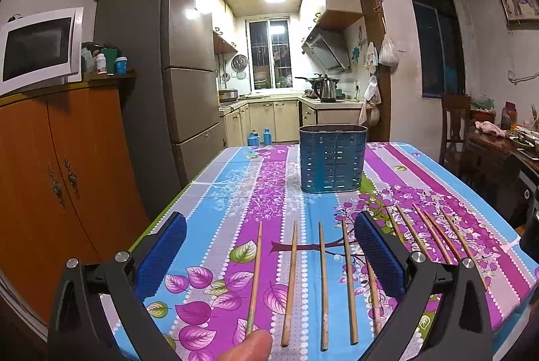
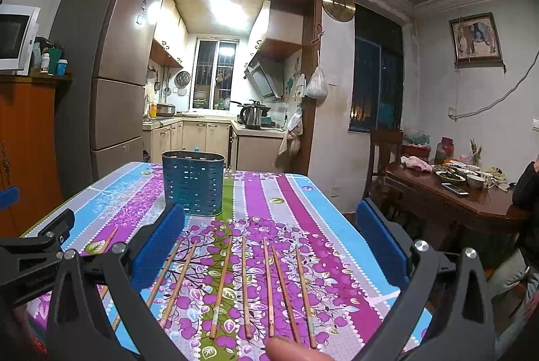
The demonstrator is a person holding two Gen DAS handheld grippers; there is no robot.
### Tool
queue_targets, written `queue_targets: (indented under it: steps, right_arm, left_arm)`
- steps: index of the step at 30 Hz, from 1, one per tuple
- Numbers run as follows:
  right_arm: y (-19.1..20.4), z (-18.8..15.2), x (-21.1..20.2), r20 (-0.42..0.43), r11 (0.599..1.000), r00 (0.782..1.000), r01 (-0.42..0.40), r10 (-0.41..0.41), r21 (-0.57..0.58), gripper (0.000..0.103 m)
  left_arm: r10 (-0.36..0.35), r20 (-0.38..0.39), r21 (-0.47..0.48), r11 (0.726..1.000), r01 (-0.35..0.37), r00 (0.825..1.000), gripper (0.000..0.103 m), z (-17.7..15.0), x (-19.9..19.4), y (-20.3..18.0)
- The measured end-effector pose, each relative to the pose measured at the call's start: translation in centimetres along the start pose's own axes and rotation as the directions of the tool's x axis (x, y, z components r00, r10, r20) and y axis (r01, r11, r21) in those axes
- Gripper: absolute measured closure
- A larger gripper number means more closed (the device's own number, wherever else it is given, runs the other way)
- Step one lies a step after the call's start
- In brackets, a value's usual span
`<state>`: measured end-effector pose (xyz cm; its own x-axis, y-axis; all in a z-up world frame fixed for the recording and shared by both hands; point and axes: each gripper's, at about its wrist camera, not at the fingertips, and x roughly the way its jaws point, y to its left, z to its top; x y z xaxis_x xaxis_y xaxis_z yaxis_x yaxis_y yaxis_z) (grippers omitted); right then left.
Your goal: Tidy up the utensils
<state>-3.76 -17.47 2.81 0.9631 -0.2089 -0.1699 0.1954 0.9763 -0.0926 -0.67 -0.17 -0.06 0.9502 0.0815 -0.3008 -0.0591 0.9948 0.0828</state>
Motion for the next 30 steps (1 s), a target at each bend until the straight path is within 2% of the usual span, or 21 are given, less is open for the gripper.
queue_targets:
  steps: [30]
  right_arm:
    - [-0.27,-0.1,0.13,-0.008,1.0,1.0,0.005,-0.005,0.008,0.005]
  left_arm:
    - [0.021,-0.001,0.009,1.0,-0.021,1.0,0.003,-0.03,-0.07,0.42]
